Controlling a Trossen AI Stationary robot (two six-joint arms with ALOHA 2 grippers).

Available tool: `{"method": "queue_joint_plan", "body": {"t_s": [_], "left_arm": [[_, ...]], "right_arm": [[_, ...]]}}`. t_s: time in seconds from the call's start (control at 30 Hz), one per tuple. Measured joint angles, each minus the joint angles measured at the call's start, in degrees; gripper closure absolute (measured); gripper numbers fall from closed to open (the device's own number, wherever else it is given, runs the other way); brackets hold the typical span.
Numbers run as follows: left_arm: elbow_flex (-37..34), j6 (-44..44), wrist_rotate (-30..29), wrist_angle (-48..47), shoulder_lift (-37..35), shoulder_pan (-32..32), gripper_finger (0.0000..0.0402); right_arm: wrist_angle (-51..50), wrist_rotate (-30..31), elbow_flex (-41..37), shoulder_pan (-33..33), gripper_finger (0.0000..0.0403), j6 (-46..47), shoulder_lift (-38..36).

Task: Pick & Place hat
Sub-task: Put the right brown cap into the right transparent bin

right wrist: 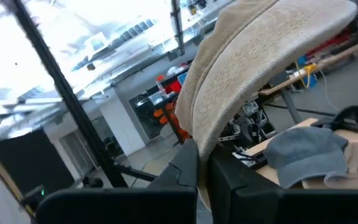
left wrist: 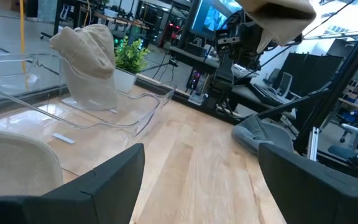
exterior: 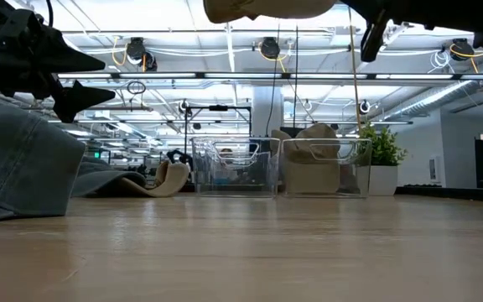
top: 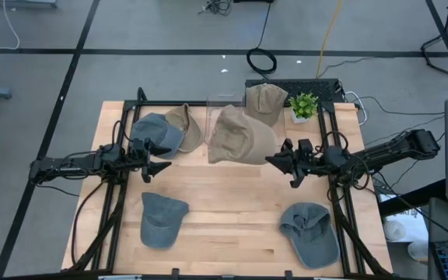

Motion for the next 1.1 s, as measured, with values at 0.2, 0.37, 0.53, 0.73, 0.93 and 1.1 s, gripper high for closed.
{"method": "queue_joint_plan", "body": {"t_s": [0.2,0.37,0.53,0.73,0.93,1.1], "left_arm": [[0.0,-2.79,-0.02,-0.02,0.0,0.02,0.0078],[0.02,-3.08,-0.43,-0.02,0.0,0.0,0.0078],[0.02,-10.27,-1.79,0.96,0.0,0.02,0.0078],[0.0,-17.4,-0.97,6.17,0.0,0.02,0.0078],[0.99,-19.69,-1.16,13.25,0.0,0.02,0.0078],[4.39,-23.78,-1.34,12.67,1.69,0.02,0.0078]], "right_arm": [[2.27,-2.24,0.02,-0.19,0.0403,-6.92,-0.02],[2.52,-2.02,0.02,-0.46,0.0403,-11.7,-0.02],[2.48,-2.02,0.02,-0.46,0.0403,-12.97,-0.02],[2.92,-2.02,0.02,-0.46,0.0403,-15.36,-0.02],[3.79,-2.37,0.69,-0.42,0.0403,-15.5,0.01],[3.07,-5.24,3.05,-0.39,0.0403,-18.46,-0.02]]}}
